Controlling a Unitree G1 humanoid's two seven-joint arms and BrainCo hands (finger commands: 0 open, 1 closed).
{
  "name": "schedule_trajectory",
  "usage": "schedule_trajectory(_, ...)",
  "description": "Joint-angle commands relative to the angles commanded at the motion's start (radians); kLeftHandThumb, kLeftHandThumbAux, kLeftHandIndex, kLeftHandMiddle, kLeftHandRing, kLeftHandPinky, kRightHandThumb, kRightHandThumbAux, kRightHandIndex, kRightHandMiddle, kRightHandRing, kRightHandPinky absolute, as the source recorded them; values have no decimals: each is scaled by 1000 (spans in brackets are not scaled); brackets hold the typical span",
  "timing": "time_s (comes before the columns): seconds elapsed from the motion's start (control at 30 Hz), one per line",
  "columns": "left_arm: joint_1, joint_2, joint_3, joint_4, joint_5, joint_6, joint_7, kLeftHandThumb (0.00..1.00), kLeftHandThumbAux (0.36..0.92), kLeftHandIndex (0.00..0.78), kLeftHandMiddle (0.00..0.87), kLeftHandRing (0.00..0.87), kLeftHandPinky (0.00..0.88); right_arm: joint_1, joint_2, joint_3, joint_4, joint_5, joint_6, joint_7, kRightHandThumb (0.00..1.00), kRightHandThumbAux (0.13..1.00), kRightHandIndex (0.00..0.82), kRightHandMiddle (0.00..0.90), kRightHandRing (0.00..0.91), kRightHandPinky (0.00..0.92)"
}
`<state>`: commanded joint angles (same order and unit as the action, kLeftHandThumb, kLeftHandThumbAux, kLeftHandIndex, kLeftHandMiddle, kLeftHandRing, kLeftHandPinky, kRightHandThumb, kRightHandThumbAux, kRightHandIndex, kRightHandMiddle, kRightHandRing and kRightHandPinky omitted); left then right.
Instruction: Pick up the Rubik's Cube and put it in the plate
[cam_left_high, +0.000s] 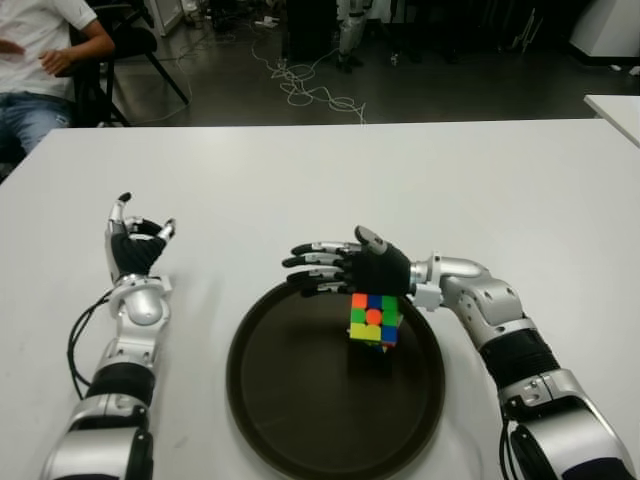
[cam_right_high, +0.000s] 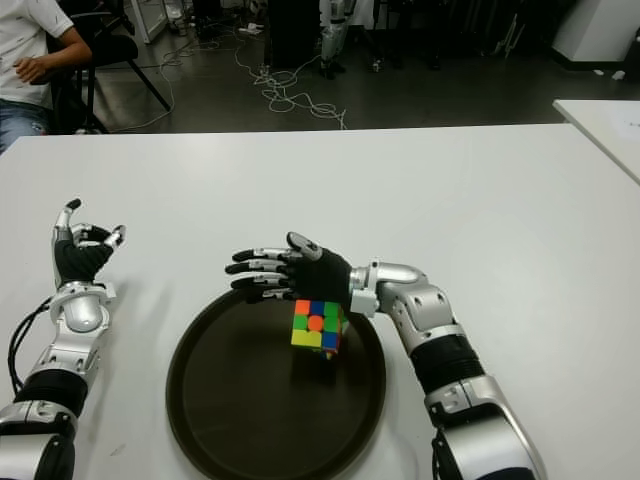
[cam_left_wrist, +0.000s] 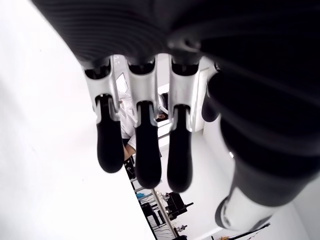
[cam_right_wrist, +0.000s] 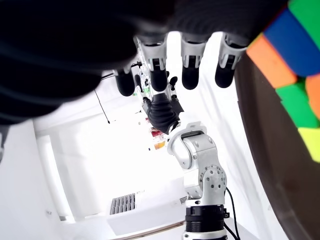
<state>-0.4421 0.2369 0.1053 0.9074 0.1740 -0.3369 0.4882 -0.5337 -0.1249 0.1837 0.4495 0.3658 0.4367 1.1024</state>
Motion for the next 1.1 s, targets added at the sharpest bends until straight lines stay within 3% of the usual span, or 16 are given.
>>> schedule_trajectory(0.23, 0, -3, 2, 1, -3, -2, 1, 379, 799, 123, 608, 696, 733, 5, -7, 0, -13, -9, -7, -8, 0, 327, 0, 0, 0, 0)
schedule_trajectory(0.4, 1, -4, 1, -2, -1, 2, 6, 367, 796, 124, 469, 569, 616, 0, 1, -21, 3, 13, 5, -2, 0, 343, 0, 0, 0, 0)
schedule_trajectory(0.5, 1, -4, 2, -3, -1, 5, 8, 362, 792, 126, 419, 539, 597, -22, 6, -62, 19, 55, 48, 0, 0, 360, 0, 0, 0, 0)
schedule_trajectory(0.6, 1, -5, 2, -5, -1, 7, 7, 365, 792, 129, 522, 630, 693, -45, -3, -105, 6, 86, 70, -10, 0, 388, 0, 0, 0, 0)
schedule_trajectory(0.7, 1, -5, 1, -7, -1, 7, 6, 365, 795, 126, 586, 681, 734, -19, 11, -123, -20, 77, 20, -49, 0, 404, 0, 0, 0, 0)
schedule_trajectory(0.83, 2, -6, 0, -10, 0, 8, 7, 364, 804, 122, 544, 641, 704, -10, 24, -166, -36, 78, -50, -101, 0, 387, 0, 0, 0, 0)
schedule_trajectory(1.03, 0, -7, -1, -9, 1, 9, 10, 352, 807, 126, 555, 657, 675, -13, -1, -186, -60, 58, -128, -130, 0, 375, 0, 0, 0, 0)
schedule_trajectory(1.1, 0, -7, -2, -8, 2, 9, 11, 351, 804, 126, 502, 598, 624, -22, -8, -201, -48, 59, -162, -135, 0, 373, 0, 0, 0, 0)
